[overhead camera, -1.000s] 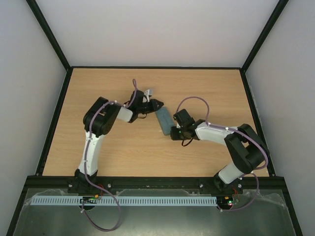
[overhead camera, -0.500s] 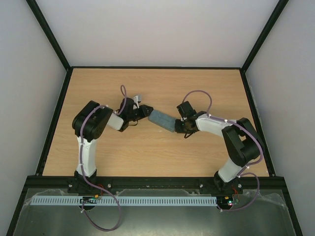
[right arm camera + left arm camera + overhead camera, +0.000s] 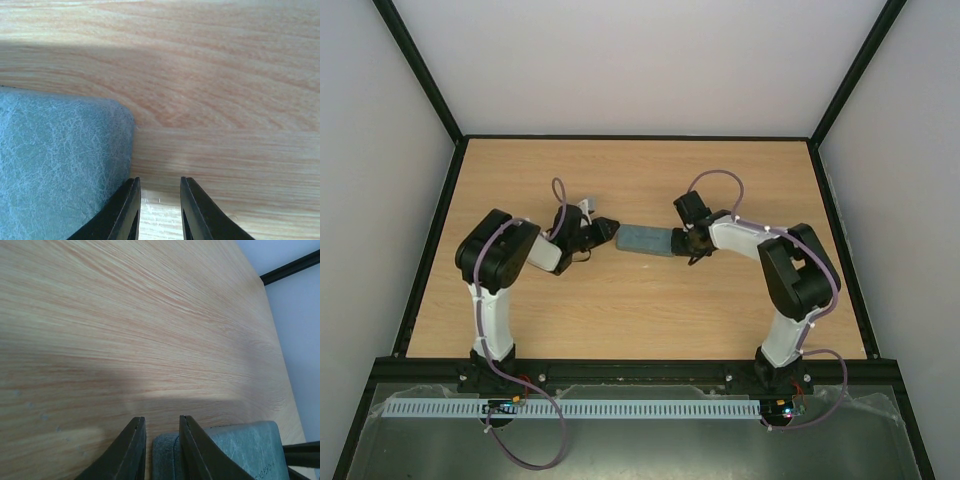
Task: Organize the sunglasses
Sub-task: Adjust the sunglasses case at the center of the board.
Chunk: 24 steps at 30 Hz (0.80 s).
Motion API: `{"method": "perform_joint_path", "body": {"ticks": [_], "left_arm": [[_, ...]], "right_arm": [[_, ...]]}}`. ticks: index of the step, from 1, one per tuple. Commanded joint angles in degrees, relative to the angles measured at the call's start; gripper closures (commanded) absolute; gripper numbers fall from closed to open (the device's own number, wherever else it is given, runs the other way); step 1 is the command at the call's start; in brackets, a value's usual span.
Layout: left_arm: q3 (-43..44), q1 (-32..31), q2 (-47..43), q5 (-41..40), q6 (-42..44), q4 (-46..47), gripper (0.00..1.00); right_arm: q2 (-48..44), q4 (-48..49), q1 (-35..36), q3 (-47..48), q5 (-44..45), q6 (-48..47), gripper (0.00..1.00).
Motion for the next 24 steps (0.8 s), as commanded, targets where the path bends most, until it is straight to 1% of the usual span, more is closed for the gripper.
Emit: {"method": "perform_joint_path", "body": {"ticks": [1,11,16,20,23,24], "left_arm": [[-3.13,-1.76,-1.45,4.88,1.3,-1.9,0.78],[-5.22,-1.29,-3.28,3.93,0.93,-1.8,0.77],[-6.5,0.7,-6.43,2.64,0.33,-3.0,0.69],[-7.05,2.28,-12.61,1.55,1.7,-6.91,0.59],[-7.53,3.56,-16.91,1.52,2.18,-9.15,0.57],[-7.61,3.89,-18.44,1.14,2.55,-10.42,0.55]], "right_arm": [[1.51,4.79,1.01,4.12,-4.6,-0.56,0.75],[2.27,4.92,1.08,4.77,-5.85,-0.73,0.74],[-1.29,2.48,0.85,3.01,-1.91,-1.54,0.73],[-7.75,1.19,0.06,0.61,0.35,-2.16,0.7],[-11.63,-0.43,-0.59,-0.57,2.51,-2.89,0.67],[-12.78,-0.83,-1.25,-1.19,3.17,-3.08,0.64]]}}
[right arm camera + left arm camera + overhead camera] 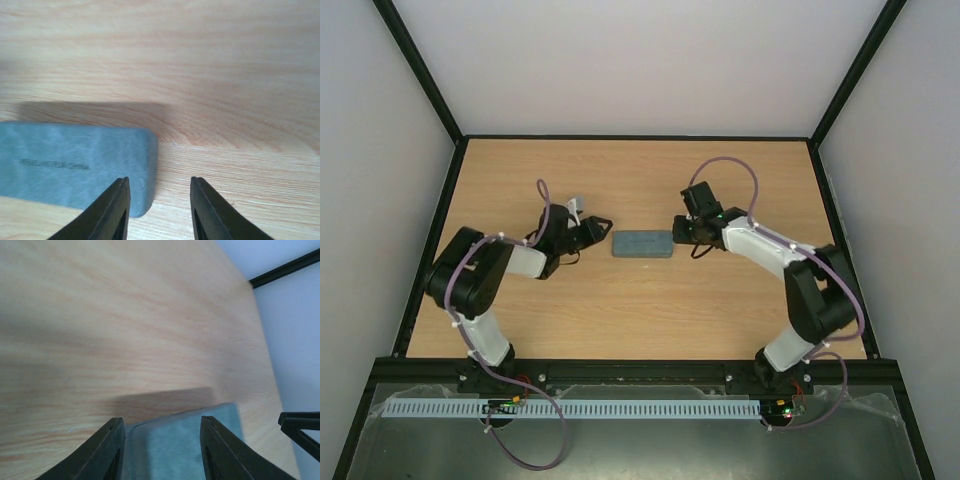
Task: Organize the sunglasses
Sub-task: Adjust the sunglasses case at the center of the board, then reset both arms
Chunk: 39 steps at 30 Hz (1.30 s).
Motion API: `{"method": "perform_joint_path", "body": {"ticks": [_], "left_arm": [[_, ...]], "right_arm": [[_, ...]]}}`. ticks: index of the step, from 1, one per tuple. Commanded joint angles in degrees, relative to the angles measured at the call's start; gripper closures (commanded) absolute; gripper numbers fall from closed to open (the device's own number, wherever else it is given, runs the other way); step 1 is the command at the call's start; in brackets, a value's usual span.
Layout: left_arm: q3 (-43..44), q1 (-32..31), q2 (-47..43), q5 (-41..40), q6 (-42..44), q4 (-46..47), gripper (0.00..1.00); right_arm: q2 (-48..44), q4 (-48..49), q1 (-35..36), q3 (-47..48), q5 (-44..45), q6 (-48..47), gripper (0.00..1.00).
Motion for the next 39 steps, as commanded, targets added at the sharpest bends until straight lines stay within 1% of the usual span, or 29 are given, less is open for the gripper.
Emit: {"method": "perform_joint_path", "body": {"ticks": [1,2,3,4,5,6,9,12,13,15,16,17,19,21,23,25,27,34,36,39], "left_arm": [[-0.64,1.94,-7.55,-0.03,2.37,-5.34,0.51],[-0.97,2.31,-9.66,-0.78,2.96,-6.87,0.47],[-1.26,2.68,-11.66,-1.95,3.54,-8.8,0.38],[-1.41,3.07,-14.1,-3.21,4.33,-11.12,0.23],[-1.56,3.53,-16.66,-4.61,4.99,-13.56,0.05],[-1.61,4.09,-19.1,-6.0,5.61,-15.87,0.01],[-1.9,6.0,-27.39,-11.23,8.9,-23.17,0.01],[-2.09,6.56,-34.61,-18.89,12.42,-29.22,0.01],[-2.48,6.73,-36.25,-21.34,12.91,-30.5,0.01],[-3.32,7.49,-38.8,-25.98,13.42,-32.4,0.01],[-3.72,8.08,-39.23,-28.74,13.65,-33.45,0.01],[-4.26,8.54,-39.5,-31.89,14.06,-33.48,0.01],[-5.62,8.86,-39.63,-37.22,15.93,-31.85,0.01],[-6.22,9.01,-39.14,-44.97,16.85,-31.02,0.01],[-7.86,9.68,-38.45,-48.81,20.22,-27.56,0.01],[-9.38,10.94,-37.35,-49.86,23.44,-23.21,0.01],[-11.28,12.45,-35.98,-49.68,26.59,-17.51,0.01],[-9.89,18.98,-30.35,-42.71,30.21,-10.9,0.0],[-12.46,19.71,-28.68,-41.68,33.02,-3.0,0.01],[-17.34,20.09,-24.03,-38.08,36.89,10.66,0.01]], "right_arm": [[-6.76,-1.48,-1.9,-2.52,2.79,-1.56,0.59],[-8.07,-1.27,-2.89,-3.6,2.77,-1.74,0.51],[-9.26,-1.06,-4.41,-4.58,2.8,-1.68,0.36],[-10.55,-0.79,-5.92,-5.48,3.02,-1.34,0.2],[-11.78,0.25,-7.25,-6.47,3.2,-0.91,0.08],[-13.1,1.43,-8.29,-7.45,3.93,-0.84,0.0],[-17.42,4.73,-10.24,-10.38,9.24,-1.04,0.01],[-22.22,11.85,-11.62,-15.52,14.87,-0.1,0.01],[-23.24,14.07,-12.0,-17.14,16.99,-0.67,0.01],[-25.33,20.4,-12.81,-22.28,24.0,-2.65,0.01],[-26.42,22.96,-14.99,-24.26,25.05,-2.88,0.01],[-27.67,25.68,-17.04,-26.96,24.83,-2.91,0.01],[-30.51,36.2,-20.42,-33.69,25.16,-3.84,0.01],[-33.22,44.49,-21.79,-39.78,27.09,-5.47,0.01],[-34.84,50.72,-22.09,-43.54,28.65,-7.62,0.02],[-34.31,54.13,-22.25,-44.64,31.41,-8.36,0.01],[-31.71,57.7,-22.29,-44.82,32.35,-9.09,0.01],[-18.09,76.04,-22.23,-48.56,33.53,-10.32,0.01],[-16.49,79.32,-22.3,-48.65,33.02,-11.06,0.02],[-11.51,86.34,-22.62,-49.25,32.34,-12.97,0.01]]}}
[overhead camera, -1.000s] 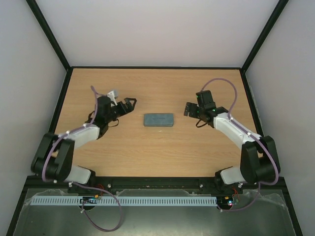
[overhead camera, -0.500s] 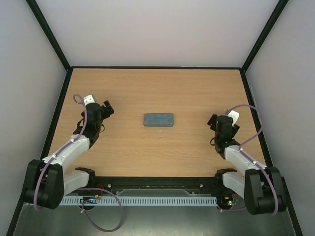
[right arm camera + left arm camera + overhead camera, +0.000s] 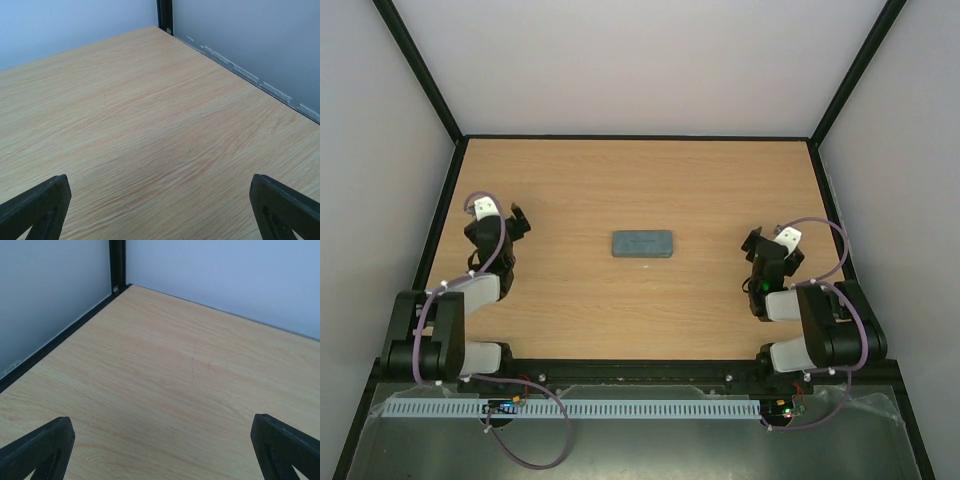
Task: Organize the sunglasses
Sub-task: Reset both arms
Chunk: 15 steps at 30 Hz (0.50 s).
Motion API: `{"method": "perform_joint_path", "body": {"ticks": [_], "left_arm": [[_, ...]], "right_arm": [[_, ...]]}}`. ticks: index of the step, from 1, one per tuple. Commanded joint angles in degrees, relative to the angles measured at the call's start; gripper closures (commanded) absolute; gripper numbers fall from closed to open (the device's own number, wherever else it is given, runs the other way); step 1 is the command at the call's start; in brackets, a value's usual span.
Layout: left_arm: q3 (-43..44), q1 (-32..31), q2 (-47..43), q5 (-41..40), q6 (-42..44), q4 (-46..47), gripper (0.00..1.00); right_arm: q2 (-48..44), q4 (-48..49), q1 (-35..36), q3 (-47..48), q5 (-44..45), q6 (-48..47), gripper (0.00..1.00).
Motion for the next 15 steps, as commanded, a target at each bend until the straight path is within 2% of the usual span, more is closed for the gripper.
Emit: {"method": "perform_joint_path", "body": {"ticks": [1,2,4,7,10,11,13,15], "left_arm": [[-4.98,0.59,6.02,4.36,7.19,19.43,0.01],[-2.95,0.53,6.63,4.53,7.59,16.01,0.01],[-2.31,0.57,7.8,3.28,8.07,16.93,0.0],[-5.17,0.68,10.36,3.31,9.35,25.75,0.0],[-5.66,0.32,10.6,3.92,9.95,26.72,0.01],[-6.19,0.33,10.54,3.9,9.94,27.72,0.0],[-7.96,0.31,10.57,3.6,9.84,30.42,0.0],[-10.08,0.49,11.56,1.93,8.91,35.65,0.0]], "right_arm": [[3.73,12.42,-0.48,0.07,1.13,-2.52,0.01],[3.19,9.81,-0.46,1.01,0.72,-1.87,0.01],[3.7,14.16,-0.46,-0.69,-0.58,-3.34,0.01],[3.69,18.59,-0.38,-3.06,-6.45,-5.78,0.01],[4.43,20.99,-0.38,-4.36,-9.16,-6.65,0.02],[6.14,23.72,-0.4,-5.14,-9.51,-6.88,0.02],[11.42,35.12,-0.02,-6.82,-8.84,-8.7,0.01],[6.91,22.57,0.03,-4.33,-9.05,-7.23,0.01]]}}
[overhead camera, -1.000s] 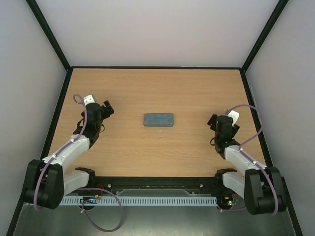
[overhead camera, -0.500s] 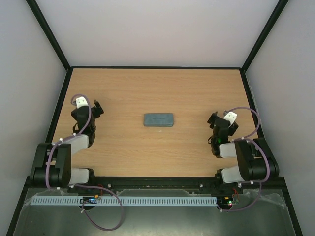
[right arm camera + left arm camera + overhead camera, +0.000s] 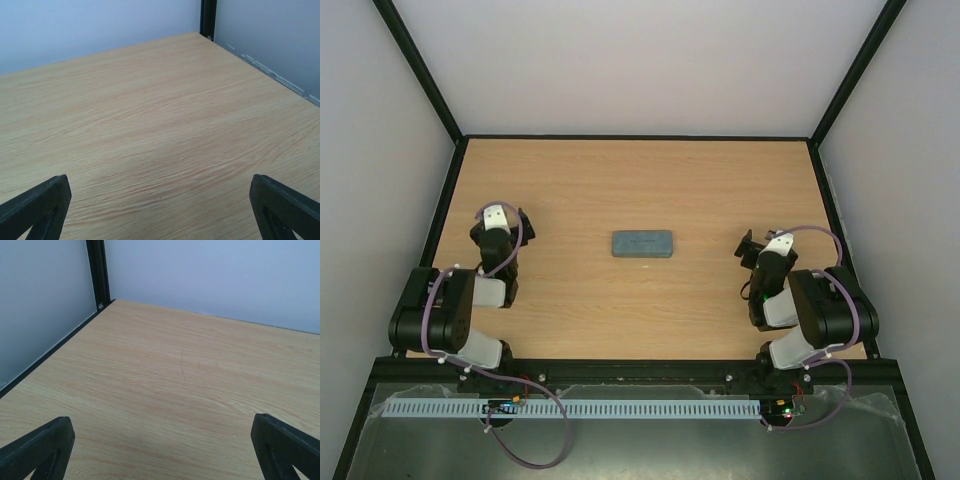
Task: Organize the sunglasses
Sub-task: Reset both arms
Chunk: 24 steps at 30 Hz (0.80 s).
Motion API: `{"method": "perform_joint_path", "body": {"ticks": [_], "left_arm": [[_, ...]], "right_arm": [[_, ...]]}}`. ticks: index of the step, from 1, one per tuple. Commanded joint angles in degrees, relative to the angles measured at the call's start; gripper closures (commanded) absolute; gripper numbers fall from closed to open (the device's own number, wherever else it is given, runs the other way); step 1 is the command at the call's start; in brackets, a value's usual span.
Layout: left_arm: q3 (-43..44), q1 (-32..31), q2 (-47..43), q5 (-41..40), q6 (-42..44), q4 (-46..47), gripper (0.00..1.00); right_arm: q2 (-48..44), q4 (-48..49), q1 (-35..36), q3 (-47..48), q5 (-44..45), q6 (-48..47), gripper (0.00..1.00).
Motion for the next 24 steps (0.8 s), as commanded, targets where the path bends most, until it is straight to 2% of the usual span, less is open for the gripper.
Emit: {"method": "perform_joint_path", "body": {"ticks": [1,2,3,5,7,9,12,13,24], "left_arm": [[-3.3,0.09,1.35,-1.92,0.46,12.1,0.0],[-3.12,0.1,1.11,-2.0,0.24,11.03,0.01],[-3.32,0.13,1.05,-1.93,0.1,11.43,0.01],[-3.3,0.01,1.24,-1.97,0.49,11.74,0.01],[-3.23,-0.17,1.29,-2.16,0.65,11.69,0.0],[-3.02,-0.3,1.56,-3.55,0.28,11.37,0.01],[-4.42,-0.86,2.65,-4.74,0.56,15.78,0.01],[-4.06,-0.77,2.14,-4.65,0.16,13.71,0.0],[-4.42,-1.01,2.18,-4.51,0.78,14.71,0.0]], "right_arm": [[-0.36,2.97,0.34,1.17,-0.66,-1.53,0.01],[1.6,6.23,0.49,1.15,-0.48,-2.57,0.02],[1.71,5.76,1.02,1.48,0.01,-2.94,0.01],[-0.55,-1.04,1.2,3.05,0.12,-1.96,0.01],[1.23,1.59,1.16,3.17,0.31,-2.81,0.01],[0.43,-0.7,1.1,3.67,0.3,-2.48,0.01],[0.72,0.6,1.11,3.28,0.28,-2.65,0.01],[0.92,0.88,1.14,3.22,0.35,-2.65,0.01],[0.8,-1.23,1.12,4.22,0.41,-2.3,0.01]]}}
